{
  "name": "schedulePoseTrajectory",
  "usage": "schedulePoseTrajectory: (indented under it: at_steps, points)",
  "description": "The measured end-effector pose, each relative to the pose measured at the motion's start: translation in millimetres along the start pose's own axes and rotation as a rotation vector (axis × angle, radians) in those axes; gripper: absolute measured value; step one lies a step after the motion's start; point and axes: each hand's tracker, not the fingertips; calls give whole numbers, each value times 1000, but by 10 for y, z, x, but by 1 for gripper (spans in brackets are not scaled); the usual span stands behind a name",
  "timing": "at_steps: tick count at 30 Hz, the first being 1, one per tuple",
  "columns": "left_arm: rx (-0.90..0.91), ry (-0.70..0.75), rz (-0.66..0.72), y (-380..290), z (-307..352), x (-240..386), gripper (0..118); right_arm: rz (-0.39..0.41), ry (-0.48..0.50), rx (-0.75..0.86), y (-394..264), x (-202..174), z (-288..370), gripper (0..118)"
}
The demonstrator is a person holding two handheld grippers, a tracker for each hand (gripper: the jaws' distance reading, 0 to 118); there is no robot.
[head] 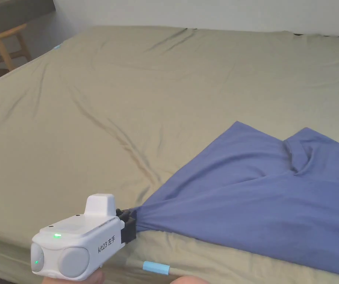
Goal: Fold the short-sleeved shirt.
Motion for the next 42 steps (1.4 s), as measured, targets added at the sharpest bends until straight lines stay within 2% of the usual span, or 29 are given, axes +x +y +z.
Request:
schedulePoseTrajectory:
  at_steps: [1,6,8,9,10,11,12,13,16,19,20,21,22,23,24,25,26,27,28,30,33,36,40,41,42]
  points:
    - [19,36,-43,16,75,57,6,1,1,-9,-4,16,-48,0]
    - [91,-22,41,94,335,-54,3,30,-16,-96,-14,188,-522,0]
    - [118,-24,19,92,437,-25,2,122,-30,-126,102,319,-930,0]
    - [127,-53,11,110,475,-22,2,170,-35,-139,168,380,-1149,6]
    - [135,-46,-14,109,499,30,2,145,-52,-201,175,486,-1400,24]
    - [155,-37,-42,104,529,75,2,120,-72,-243,213,581,-1683,68]
    - [159,-47,-54,103,554,103,2,117,-65,-268,260,675,-1971,99]
    - [154,-54,-56,134,561,136,2,91,-55,-338,274,775,-2259,112]
    - [145,-58,-60,183,566,161,2,84,-72,-346,314,1060,-3028,108]
    - [121,-51,-37,239,516,124,2,105,-141,-404,221,1173,-3564,102]
    - [115,-48,-37,234,505,116,2,55,-136,-456,133,1218,-3656,83]
    - [110,-43,-40,249,474,112,2,20,-118,-521,64,1250,-3723,79]
    - [104,-38,-45,248,460,104,2,-29,-57,-593,-11,1220,-3715,75]
    - [98,-36,-47,246,456,93,2,-60,-113,-434,23,1196,-3562,33]
    - [92,-38,-45,249,461,83,2,-42,-75,-446,40,1198,-3512,8]
    - [89,-43,-38,262,461,74,2,-71,3,-422,9,1209,-3460,2]
    - [91,-48,-32,272,471,69,2,-57,-35,-427,19,1131,-3359,2]
    - [94,-49,-32,283,485,77,2,-7,-89,-425,36,1083,-3286,2]
    - [100,-51,-36,301,501,90,2,28,-80,-423,44,1065,-3219,2]
    - [120,-57,-37,397,561,126,2,36,-95,-384,139,987,-3001,2]
    - [157,-54,-41,596,657,128,2,-39,-106,-275,445,1078,-2594,2]
    - [200,-61,-23,871,775,127,2,42,-149,-181,885,1114,-2087,2]
    - [330,-35,-72,1419,1051,277,2,39,-184,-1,1549,1207,-1201,2]
    - [353,-47,-73,1591,1140,316,2,66,-225,93,1725,1219,-958,2]
    - [376,-52,-68,1752,1213,364,2,81,-216,99,1863,1223,-772,2]
